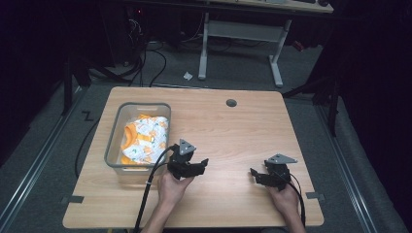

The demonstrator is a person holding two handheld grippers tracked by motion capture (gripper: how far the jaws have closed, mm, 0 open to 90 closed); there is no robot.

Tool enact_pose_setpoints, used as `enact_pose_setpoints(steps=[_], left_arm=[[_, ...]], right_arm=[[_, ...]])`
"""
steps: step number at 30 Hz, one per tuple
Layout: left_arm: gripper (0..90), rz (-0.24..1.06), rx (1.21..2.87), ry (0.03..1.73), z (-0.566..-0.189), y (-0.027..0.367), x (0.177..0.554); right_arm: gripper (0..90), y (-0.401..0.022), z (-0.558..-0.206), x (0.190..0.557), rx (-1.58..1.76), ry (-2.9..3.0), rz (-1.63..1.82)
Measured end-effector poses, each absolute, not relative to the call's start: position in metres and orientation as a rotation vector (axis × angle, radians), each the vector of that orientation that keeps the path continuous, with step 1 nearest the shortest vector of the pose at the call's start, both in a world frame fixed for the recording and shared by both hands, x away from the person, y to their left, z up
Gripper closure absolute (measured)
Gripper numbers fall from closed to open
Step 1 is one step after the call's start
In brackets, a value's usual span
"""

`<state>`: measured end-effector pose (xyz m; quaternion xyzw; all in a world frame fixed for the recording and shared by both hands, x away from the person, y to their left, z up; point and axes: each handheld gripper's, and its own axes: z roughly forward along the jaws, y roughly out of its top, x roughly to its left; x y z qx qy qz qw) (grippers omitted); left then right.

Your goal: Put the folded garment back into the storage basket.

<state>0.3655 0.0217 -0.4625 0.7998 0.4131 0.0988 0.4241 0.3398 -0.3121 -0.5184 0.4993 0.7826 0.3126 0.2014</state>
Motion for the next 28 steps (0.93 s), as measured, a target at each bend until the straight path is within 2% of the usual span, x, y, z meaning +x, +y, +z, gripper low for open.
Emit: enact_pose_setpoints(steps=[4, 10, 18, 20, 28], left_arm=[[36.2, 0.226, 2.010, 1.041, -0.473, 0.016, 0.365], [36.4, 0.258, 2.075, 1.054, -0.494, 0.007, 0.365], [35.9, 0.328, 2.126, 1.087, -0.518, 0.004, 0.365], [35.1, 0.379, 2.092, 1.066, -0.524, 0.005, 0.362], [29.9, 0.407, 2.113, 1.075, -0.524, 0.002, 0.358]], right_arm=[[29.1, -0.312, -0.518, 0.340, 1.395, 2.186, 0.873], [29.1, -0.312, -0.518, 0.340, 1.395, 2.186, 0.873], [29.1, -0.312, -0.518, 0.340, 1.395, 2.187, 0.873], [29.1, -0.312, -0.518, 0.340, 1.395, 2.187, 0.872], [29.1, -0.312, -0.518, 0.340, 1.395, 2.187, 0.872]])
